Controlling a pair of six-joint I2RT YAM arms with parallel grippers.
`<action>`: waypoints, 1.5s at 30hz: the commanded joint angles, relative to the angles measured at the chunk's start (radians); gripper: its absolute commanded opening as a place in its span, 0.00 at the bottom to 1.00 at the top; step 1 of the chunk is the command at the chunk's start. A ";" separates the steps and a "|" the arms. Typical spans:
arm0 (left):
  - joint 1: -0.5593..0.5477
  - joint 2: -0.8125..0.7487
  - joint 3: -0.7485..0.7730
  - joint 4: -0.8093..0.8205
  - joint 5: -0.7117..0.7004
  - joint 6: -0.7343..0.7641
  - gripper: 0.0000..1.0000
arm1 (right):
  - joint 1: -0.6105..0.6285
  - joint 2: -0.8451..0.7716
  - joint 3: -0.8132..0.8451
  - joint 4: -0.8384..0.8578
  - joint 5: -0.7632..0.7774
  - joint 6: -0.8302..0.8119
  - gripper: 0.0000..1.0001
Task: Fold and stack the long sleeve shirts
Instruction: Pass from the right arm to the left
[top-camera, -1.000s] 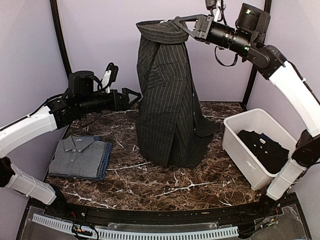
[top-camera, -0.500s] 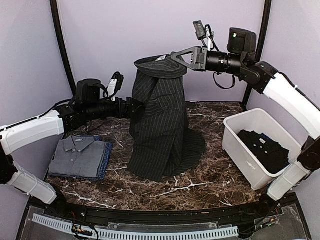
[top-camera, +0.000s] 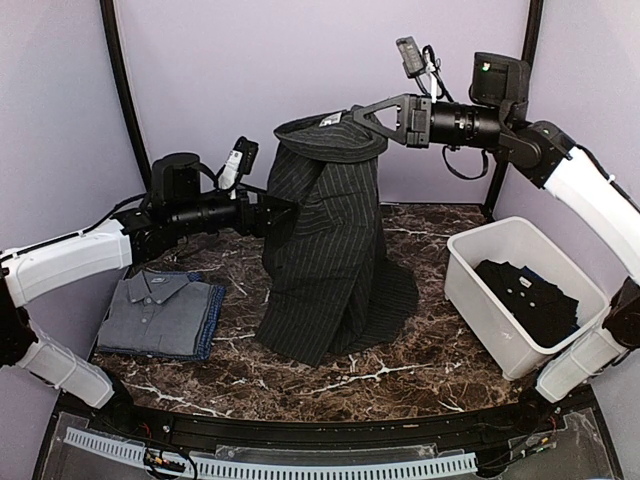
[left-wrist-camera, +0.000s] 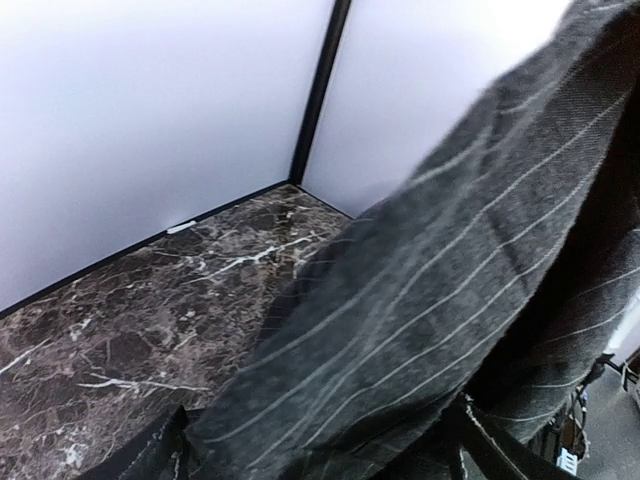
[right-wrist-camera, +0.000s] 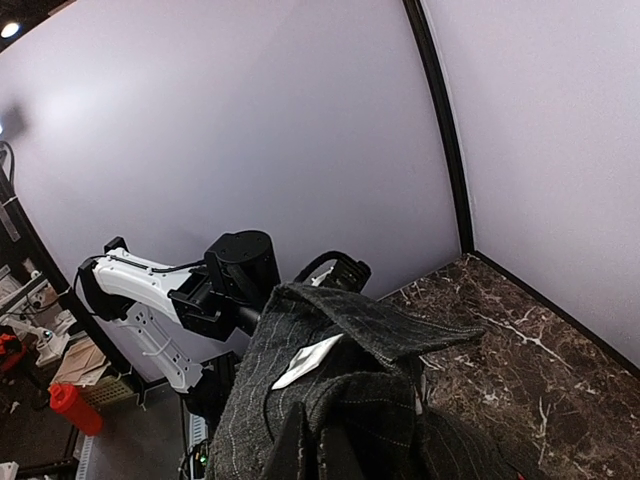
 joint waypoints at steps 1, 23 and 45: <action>-0.002 0.042 0.060 0.026 0.202 0.037 0.84 | 0.000 -0.030 0.044 -0.008 0.019 -0.054 0.00; -0.028 -0.144 0.293 -0.106 0.149 0.078 0.00 | 0.000 -0.199 0.037 -0.097 0.452 -0.228 0.00; 0.260 0.259 0.758 -0.531 -0.111 -0.118 0.00 | -0.220 0.316 0.361 -0.244 0.303 -0.070 0.00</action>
